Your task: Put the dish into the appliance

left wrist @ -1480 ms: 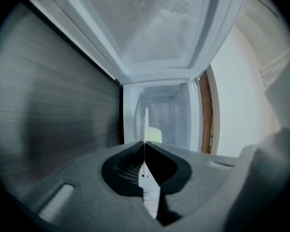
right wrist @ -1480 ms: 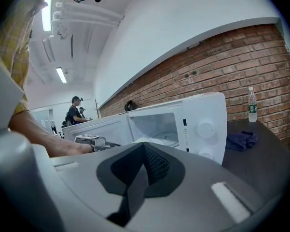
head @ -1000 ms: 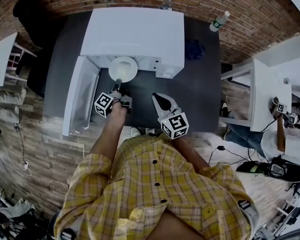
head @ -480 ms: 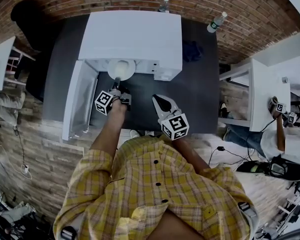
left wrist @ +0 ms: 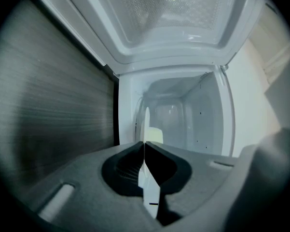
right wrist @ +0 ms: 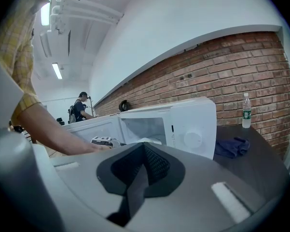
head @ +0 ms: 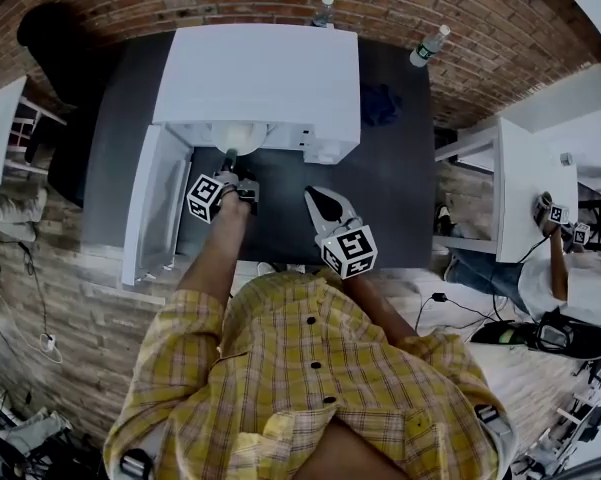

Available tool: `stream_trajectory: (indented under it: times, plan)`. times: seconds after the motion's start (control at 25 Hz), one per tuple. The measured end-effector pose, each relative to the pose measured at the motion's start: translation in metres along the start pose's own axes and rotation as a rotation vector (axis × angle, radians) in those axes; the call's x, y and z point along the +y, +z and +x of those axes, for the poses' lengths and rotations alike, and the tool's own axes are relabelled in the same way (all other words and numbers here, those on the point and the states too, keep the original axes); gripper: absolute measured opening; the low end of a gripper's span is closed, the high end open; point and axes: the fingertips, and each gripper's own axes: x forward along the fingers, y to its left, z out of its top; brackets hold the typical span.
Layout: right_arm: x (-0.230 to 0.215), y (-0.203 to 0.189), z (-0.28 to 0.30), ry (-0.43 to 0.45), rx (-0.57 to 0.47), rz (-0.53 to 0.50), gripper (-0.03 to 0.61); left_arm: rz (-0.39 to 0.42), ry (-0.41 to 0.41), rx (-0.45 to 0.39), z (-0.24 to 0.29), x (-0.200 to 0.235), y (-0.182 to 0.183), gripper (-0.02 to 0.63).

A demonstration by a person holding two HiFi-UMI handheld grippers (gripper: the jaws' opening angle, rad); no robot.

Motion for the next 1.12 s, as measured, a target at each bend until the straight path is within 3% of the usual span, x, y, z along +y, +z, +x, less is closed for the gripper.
stream_trajectory:
  times: [1.12]
  plan:
    - [-0.012, -0.002, -0.005, -0.012, 0.007, 0.020, 0.003, -0.025, 0.025, 0.016, 0.024, 0.004, -0.005, 0.012]
